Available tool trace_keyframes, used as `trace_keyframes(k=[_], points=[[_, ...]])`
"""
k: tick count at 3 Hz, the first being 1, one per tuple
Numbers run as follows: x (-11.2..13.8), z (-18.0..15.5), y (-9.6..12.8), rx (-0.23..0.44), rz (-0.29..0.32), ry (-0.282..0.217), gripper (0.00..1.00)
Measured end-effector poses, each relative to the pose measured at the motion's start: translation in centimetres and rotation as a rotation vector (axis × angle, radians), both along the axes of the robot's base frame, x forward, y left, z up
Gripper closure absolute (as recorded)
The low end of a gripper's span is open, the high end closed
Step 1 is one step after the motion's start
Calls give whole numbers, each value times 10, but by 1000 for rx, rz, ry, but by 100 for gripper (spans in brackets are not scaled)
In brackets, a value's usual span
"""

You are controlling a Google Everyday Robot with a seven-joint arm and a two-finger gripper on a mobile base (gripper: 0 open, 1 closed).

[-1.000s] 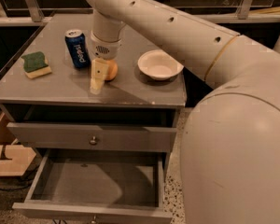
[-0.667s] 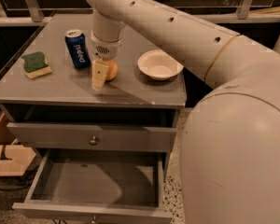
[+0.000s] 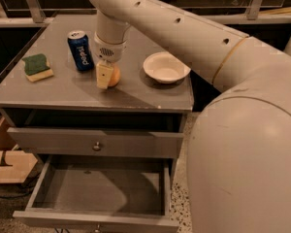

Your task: Place orange into middle drawer

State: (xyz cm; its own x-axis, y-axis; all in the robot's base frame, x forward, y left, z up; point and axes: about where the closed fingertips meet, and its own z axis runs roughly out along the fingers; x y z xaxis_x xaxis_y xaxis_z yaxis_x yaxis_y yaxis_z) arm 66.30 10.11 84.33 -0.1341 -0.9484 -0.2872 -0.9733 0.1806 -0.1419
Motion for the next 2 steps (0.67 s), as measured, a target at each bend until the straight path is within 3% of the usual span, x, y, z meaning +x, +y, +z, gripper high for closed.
trace_keyframes(k=[1,2], points=[[0,0,0,0,0,0,95],[-2,8,-6,12,-20,-10,100]])
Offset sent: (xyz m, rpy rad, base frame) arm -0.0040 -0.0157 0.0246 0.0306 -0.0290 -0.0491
